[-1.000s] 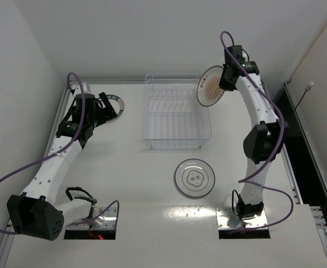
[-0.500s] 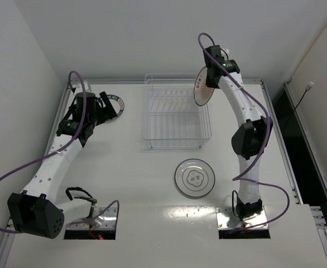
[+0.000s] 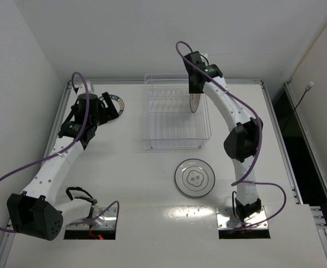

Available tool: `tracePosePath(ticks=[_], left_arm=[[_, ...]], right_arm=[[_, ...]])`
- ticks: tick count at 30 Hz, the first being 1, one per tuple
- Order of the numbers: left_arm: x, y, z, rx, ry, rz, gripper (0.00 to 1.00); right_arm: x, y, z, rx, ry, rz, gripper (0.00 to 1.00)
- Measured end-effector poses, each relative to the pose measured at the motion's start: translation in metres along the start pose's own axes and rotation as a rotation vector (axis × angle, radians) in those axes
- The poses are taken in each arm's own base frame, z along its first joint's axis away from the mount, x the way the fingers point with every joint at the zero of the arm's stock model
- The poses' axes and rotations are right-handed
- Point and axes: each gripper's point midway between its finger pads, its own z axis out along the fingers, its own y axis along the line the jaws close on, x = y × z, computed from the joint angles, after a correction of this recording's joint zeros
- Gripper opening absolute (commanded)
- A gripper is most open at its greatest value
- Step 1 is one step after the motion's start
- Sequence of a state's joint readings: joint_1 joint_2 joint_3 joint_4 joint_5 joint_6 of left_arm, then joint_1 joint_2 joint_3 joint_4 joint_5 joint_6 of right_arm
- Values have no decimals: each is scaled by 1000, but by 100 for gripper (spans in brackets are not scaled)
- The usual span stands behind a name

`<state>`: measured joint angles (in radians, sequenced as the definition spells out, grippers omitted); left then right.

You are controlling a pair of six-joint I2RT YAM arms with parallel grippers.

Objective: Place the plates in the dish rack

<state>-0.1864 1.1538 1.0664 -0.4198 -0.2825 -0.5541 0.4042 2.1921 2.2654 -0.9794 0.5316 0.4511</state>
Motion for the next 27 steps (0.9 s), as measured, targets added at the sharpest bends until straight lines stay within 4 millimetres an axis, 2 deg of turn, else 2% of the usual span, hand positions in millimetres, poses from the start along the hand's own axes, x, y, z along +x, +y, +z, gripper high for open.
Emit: tracePosePath(ticks=[4,6,8,11,14,17,19,22,25,27], left_arm=[[10,-8,-4,25,7,27,100],[14,-9,-5,35,12,35,100],[17,-9,-6,39,14,36,100],[20,-9,-8,46,14,39,100],[24,-10,-13,58,11,39,100],[25,-9,-18,67,5,32,100],[28,-8,-22,79,-1,24,100],[41,-9,-29,105,16,28,100],[52,-8,-33,110,47,29,100],[53,-8,-34,110,55,23,100]], right_arm=[[4,-3,1,-21,29,4,42],[6,-12,-2,-21,53,7,45],[5,-29,-11,-16,69,23,50],[0,-69,-42,-38,61,92,54],[21,-120,-91,-84,53,197,57],[76,-156,-133,-163,57,333,65],[126,-157,-148,-219,106,406,66],[190,-137,-148,-344,186,503,66],[266,-110,-135,-432,365,588,66],[312,-96,-134,-465,498,641,66]])
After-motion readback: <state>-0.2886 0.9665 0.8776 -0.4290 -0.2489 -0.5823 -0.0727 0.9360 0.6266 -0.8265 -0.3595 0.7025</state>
